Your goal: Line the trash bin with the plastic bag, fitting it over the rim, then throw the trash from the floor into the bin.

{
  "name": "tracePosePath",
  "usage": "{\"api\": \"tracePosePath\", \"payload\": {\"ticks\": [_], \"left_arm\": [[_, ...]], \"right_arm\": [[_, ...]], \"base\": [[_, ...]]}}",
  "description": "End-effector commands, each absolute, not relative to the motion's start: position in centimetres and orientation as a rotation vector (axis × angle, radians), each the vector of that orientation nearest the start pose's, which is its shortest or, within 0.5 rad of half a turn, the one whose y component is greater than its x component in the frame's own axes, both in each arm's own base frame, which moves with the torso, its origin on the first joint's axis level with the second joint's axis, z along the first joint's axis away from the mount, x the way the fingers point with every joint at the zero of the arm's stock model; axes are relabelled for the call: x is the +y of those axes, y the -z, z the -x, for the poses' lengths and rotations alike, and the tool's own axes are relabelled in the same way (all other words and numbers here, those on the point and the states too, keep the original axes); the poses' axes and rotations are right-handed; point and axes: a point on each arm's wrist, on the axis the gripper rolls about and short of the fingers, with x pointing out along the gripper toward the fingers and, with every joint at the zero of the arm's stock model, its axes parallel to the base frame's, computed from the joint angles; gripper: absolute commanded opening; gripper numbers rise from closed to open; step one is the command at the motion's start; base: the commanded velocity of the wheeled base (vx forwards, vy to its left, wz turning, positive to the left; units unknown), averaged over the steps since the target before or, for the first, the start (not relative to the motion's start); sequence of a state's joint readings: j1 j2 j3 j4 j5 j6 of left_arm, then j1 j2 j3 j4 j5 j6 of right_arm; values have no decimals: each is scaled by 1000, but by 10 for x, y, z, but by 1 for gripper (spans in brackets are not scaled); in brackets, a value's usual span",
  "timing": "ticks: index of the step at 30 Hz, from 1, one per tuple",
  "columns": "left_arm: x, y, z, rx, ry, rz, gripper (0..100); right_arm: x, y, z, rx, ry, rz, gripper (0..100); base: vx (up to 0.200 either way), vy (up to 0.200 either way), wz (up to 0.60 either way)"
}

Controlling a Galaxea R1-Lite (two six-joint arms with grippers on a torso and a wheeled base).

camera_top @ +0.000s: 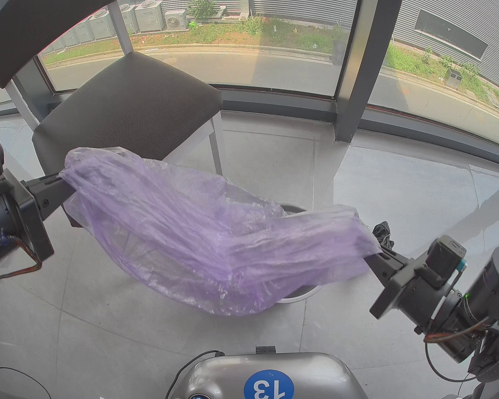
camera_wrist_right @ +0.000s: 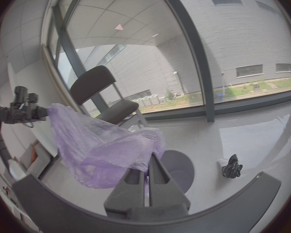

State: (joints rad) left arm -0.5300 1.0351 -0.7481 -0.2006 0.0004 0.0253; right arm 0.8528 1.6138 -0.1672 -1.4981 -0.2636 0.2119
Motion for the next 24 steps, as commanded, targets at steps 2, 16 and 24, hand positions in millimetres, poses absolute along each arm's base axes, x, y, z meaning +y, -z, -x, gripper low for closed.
{"api": "tracePosePath", "payload": {"ticks": [2, 16, 24], "left_arm": [[-97, -251, -133, 126, 623, -32, 0], [-154, -232, -160, 129, 699, -17, 0], [-169, -225, -164, 127, 727, -17, 0]], "right_arm": [[139, -145, -115, 13, -767, -241, 0], [166, -159, -128, 75, -942, -202, 0], [183, -171, -145, 149, -922, -145, 0]], "base": [[0, 0, 0], [0, 0, 0], [0, 0, 0]]}}
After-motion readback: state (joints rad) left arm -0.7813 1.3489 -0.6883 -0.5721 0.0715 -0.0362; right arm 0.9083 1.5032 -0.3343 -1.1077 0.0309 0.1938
